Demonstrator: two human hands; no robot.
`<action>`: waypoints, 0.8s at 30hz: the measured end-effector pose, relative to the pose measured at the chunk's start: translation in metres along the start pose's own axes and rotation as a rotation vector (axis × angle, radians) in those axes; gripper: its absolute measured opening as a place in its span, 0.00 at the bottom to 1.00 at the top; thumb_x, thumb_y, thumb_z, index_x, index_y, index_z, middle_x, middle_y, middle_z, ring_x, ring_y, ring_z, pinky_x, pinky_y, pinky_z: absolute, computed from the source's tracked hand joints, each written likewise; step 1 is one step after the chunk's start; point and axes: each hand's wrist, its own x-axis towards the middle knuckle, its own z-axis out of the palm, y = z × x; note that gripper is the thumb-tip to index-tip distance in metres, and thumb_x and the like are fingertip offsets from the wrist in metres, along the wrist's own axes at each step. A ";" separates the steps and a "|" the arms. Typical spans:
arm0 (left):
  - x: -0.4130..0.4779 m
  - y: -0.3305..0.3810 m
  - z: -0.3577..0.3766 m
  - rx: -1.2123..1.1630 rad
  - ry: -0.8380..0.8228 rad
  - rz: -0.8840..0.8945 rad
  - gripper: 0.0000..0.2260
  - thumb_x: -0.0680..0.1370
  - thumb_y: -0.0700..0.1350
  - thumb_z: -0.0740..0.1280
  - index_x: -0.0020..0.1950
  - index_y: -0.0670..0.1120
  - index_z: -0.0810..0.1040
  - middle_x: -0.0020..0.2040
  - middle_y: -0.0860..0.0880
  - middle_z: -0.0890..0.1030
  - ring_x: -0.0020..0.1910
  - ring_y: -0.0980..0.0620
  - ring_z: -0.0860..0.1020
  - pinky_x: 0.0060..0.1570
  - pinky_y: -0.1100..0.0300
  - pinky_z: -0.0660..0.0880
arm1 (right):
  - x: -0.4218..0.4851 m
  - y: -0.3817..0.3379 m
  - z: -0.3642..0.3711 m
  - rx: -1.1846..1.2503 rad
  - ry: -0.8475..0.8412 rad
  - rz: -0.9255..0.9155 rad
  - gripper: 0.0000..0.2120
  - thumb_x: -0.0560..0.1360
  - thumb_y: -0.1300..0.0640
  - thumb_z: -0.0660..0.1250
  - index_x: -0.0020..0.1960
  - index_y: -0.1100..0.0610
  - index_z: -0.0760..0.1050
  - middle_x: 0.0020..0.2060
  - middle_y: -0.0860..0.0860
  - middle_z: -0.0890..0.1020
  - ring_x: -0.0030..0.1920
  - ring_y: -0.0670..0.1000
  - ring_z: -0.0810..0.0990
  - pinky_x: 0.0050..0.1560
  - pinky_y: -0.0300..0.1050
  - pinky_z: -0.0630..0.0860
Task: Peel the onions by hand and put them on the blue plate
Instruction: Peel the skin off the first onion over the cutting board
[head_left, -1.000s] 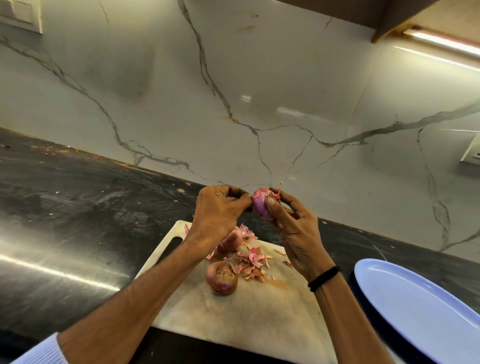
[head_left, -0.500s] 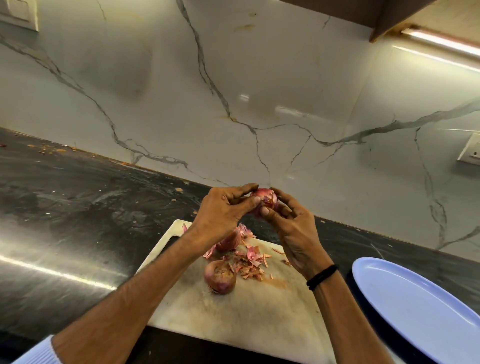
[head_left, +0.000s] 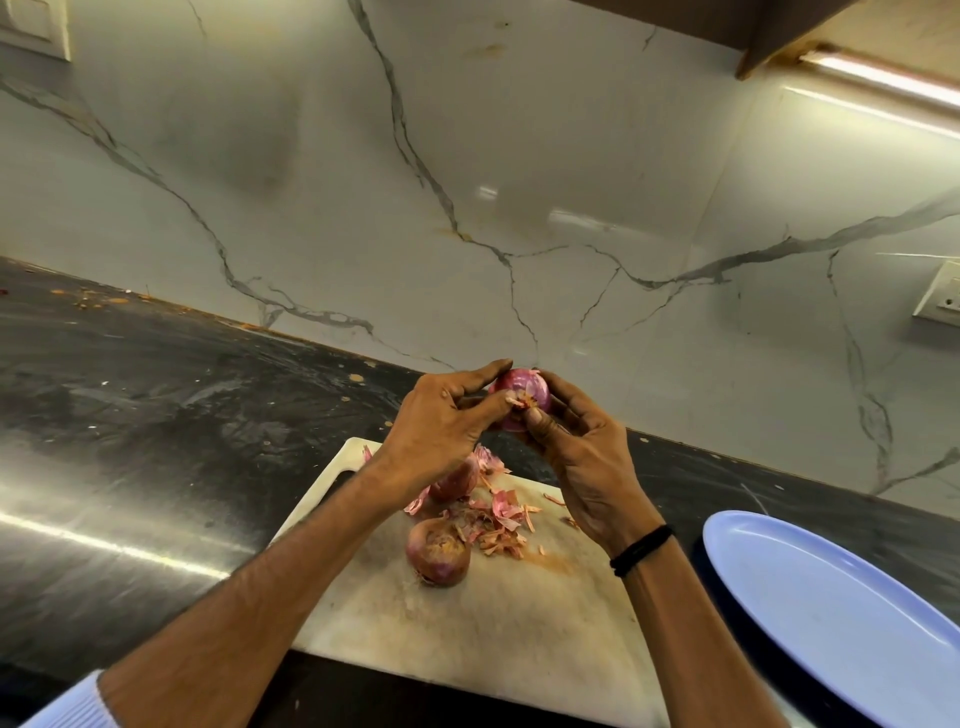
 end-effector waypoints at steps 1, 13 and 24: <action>0.000 0.000 0.000 0.005 0.001 -0.001 0.28 0.71 0.54 0.70 0.71 0.50 0.76 0.66 0.50 0.80 0.59 0.56 0.81 0.62 0.50 0.78 | 0.000 0.000 0.000 -0.007 -0.006 -0.005 0.29 0.63 0.54 0.77 0.63 0.54 0.77 0.58 0.53 0.83 0.61 0.56 0.81 0.60 0.51 0.80; 0.003 -0.006 0.003 -0.130 0.095 -0.105 0.22 0.66 0.53 0.76 0.59 0.52 0.83 0.55 0.51 0.85 0.54 0.56 0.84 0.56 0.52 0.81 | 0.000 0.000 0.004 -0.151 0.054 -0.133 0.21 0.71 0.58 0.72 0.62 0.54 0.75 0.60 0.56 0.79 0.56 0.56 0.83 0.55 0.53 0.82; 0.002 -0.008 0.005 -0.169 -0.023 -0.121 0.24 0.73 0.46 0.74 0.69 0.46 0.78 0.60 0.49 0.83 0.57 0.56 0.82 0.59 0.55 0.79 | -0.002 0.004 0.003 -0.215 0.036 -0.151 0.13 0.71 0.56 0.71 0.55 0.56 0.80 0.55 0.55 0.83 0.59 0.58 0.81 0.59 0.58 0.79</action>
